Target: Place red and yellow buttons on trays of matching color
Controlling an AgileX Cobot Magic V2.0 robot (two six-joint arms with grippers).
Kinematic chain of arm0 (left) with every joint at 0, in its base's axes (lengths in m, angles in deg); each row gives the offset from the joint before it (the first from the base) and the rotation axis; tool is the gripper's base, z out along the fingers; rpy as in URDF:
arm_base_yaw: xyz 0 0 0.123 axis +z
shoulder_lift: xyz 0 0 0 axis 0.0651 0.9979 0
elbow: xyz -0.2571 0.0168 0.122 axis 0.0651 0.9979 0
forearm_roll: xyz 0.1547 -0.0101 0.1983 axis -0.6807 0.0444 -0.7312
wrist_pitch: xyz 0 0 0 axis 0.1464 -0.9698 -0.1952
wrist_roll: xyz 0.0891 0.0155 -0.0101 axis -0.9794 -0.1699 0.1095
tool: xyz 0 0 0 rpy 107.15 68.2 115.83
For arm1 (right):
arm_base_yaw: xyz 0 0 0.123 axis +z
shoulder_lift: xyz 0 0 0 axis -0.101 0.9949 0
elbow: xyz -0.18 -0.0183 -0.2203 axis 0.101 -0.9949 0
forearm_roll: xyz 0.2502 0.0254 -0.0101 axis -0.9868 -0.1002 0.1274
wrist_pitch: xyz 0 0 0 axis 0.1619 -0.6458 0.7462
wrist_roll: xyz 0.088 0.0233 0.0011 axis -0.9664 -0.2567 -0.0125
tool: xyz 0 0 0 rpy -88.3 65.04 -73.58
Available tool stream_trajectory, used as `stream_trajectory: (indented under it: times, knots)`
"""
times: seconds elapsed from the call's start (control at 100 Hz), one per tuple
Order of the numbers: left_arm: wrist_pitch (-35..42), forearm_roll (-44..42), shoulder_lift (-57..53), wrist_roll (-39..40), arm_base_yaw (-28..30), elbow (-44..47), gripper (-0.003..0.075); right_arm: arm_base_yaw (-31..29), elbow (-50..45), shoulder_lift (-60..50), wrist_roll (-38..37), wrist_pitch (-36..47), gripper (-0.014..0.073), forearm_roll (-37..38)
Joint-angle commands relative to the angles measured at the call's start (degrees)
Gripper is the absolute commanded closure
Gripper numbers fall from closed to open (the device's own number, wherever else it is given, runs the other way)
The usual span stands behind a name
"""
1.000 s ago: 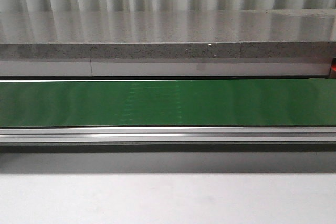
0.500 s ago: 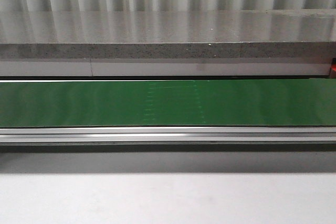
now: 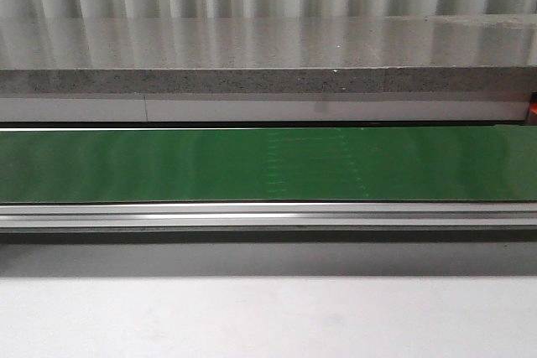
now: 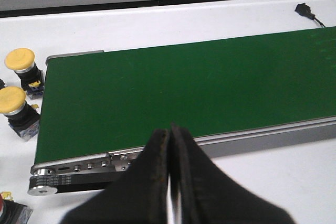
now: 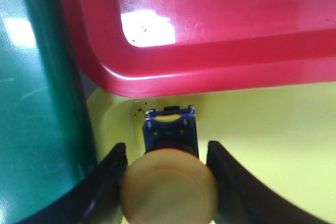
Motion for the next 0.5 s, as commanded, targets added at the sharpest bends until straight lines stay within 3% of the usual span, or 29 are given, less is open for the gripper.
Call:
stream_trajectory:
  times: [0.0,0.23,0.49]
  knots:
    - [4.26,1.00,0.06,-0.10,-0.55,-1.53,0.0740,-0.41,1.00,-2.49,0.08,0.64,0.0390,-0.16]
    - [4.26,1.00,0.06,-0.10,-0.55,-1.53,0.0740,-0.45,1.00,-2.34,-1.40,0.44,0.0366,-0.28]
    - [4.26,1.00,0.06,-0.10,-0.55,-1.53,0.0740,-0.45,1.00,-2.34,-1.40,0.08,0.0134,-1.06]
